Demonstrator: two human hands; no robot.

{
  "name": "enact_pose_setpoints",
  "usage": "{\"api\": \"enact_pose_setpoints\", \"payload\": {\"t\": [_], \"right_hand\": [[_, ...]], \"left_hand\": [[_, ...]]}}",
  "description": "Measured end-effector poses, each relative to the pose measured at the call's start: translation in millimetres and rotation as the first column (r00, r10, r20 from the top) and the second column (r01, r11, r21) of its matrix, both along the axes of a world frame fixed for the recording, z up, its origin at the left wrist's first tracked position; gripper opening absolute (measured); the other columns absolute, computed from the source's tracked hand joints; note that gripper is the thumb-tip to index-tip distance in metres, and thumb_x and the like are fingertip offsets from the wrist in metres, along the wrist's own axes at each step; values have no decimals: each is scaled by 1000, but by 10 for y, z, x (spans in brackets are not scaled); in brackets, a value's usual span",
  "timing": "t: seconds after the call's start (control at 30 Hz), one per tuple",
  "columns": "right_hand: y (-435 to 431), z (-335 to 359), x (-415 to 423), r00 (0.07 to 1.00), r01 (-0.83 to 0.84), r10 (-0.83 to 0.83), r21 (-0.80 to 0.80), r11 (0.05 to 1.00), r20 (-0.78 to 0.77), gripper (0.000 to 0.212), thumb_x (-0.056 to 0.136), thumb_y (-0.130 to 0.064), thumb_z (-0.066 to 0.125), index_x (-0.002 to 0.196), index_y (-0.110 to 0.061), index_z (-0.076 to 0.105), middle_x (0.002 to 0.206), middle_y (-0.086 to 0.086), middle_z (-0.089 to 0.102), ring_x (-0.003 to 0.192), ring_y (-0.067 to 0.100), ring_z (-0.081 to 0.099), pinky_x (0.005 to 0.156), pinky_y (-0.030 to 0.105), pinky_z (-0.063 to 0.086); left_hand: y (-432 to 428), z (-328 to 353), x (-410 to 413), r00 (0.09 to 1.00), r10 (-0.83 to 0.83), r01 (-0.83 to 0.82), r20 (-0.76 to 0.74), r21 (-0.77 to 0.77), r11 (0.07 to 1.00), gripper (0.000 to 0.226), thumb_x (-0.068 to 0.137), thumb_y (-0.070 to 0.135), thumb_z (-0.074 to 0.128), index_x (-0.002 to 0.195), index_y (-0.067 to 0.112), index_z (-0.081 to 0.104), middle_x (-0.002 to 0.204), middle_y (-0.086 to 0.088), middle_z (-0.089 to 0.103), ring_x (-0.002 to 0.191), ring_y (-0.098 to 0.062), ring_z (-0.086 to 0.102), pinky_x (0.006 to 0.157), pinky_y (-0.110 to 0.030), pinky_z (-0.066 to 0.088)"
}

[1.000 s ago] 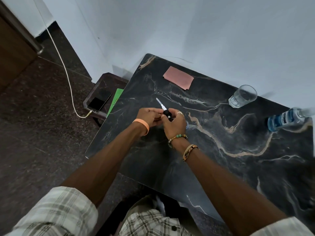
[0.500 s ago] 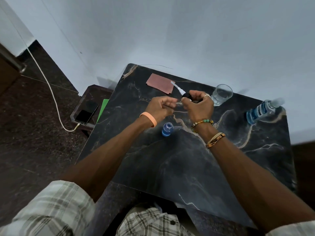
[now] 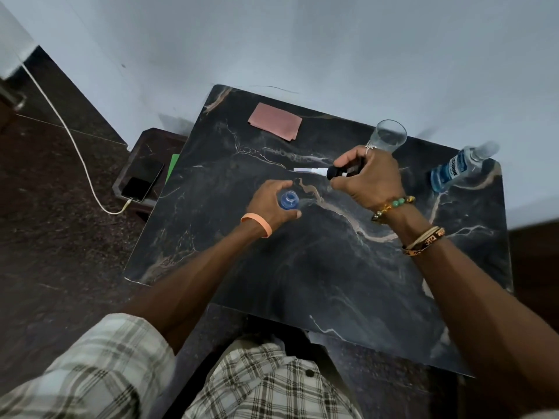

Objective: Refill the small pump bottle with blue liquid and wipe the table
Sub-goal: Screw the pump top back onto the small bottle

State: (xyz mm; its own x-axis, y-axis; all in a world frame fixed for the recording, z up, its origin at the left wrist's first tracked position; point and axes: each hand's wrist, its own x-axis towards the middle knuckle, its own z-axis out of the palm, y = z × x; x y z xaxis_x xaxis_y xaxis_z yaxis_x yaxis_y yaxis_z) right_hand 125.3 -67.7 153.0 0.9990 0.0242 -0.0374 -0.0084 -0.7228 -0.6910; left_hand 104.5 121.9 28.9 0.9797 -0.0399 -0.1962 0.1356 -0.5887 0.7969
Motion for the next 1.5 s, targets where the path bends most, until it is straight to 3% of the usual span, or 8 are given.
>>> {"api": "enact_pose_setpoints", "payload": {"t": [0.3, 0.47, 0.7, 1.0, 1.5], "right_hand": [[102, 110, -31, 985, -164, 154, -149, 975, -76, 22, 62, -18, 85, 79, -18, 71, 79, -4, 69, 70, 11, 65, 63, 24, 56], [163, 126, -20, 976, -208, 187, -228, 951, -111, 21, 63, -20, 85, 79, -20, 71, 78, -7, 68, 68, 6, 62, 60, 21, 53], [343, 94, -5, 964, -263, 229, -360, 895, -135, 22, 62, -17, 82, 79, -21, 70, 80, -5, 68, 72, 13, 63, 64, 29, 56], [723, -78, 65, 902, -426, 378, -554, 715, -206, 28, 67, -22, 81, 88, -19, 63, 88, 3, 63, 81, 22, 59, 66, 30, 50], [887, -425, 213, 877, -477, 399, -584, 657, -267, 32, 70, -26, 80, 93, -19, 59, 94, 5, 61, 87, 24, 58, 77, 35, 55]], "left_hand": [[-75, -104, 20, 993, 110, -112, 48, 51, 992, 41, 68, 21, 85, 105, 12, 70, 104, -6, 66, 93, -20, 63, 84, -31, 51], [-76, -134, 54, 992, 116, -118, 42, 60, 991, 41, 67, 19, 86, 105, 13, 72, 102, -6, 69, 86, -14, 62, 76, -24, 48], [-61, -137, 61, 991, 128, -129, 34, 27, 991, 45, 63, 19, 87, 105, 14, 72, 101, -4, 72, 82, -10, 61, 80, -27, 53], [-71, -177, 54, 989, 146, -145, 9, -15, 989, 46, 65, 20, 87, 107, 13, 71, 103, -4, 72, 88, -14, 66, 83, -29, 55], [-51, -199, 59, 984, 177, -176, 11, -72, 982, 35, 66, 16, 85, 99, 14, 73, 96, -2, 74, 74, -3, 57, 74, -21, 50]]}}
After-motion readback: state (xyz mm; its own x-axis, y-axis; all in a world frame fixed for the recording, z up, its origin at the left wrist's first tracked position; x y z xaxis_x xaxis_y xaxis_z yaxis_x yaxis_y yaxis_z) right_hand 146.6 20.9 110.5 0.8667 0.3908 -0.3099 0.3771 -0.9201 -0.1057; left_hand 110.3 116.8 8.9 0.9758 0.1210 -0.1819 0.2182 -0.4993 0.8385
